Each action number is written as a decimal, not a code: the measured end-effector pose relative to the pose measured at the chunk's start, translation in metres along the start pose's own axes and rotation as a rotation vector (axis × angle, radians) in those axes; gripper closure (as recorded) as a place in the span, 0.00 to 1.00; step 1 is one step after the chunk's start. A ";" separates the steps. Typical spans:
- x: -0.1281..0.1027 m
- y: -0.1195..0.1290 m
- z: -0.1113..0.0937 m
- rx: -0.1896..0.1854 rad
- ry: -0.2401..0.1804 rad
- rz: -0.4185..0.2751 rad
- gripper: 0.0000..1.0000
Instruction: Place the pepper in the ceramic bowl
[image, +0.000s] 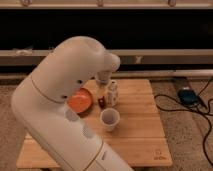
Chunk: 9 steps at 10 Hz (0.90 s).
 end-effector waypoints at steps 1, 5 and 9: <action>0.005 -0.002 0.009 -0.005 0.014 0.012 0.31; 0.028 -0.005 0.028 -0.051 0.075 0.097 0.31; 0.026 -0.004 0.037 -0.110 0.074 0.156 0.31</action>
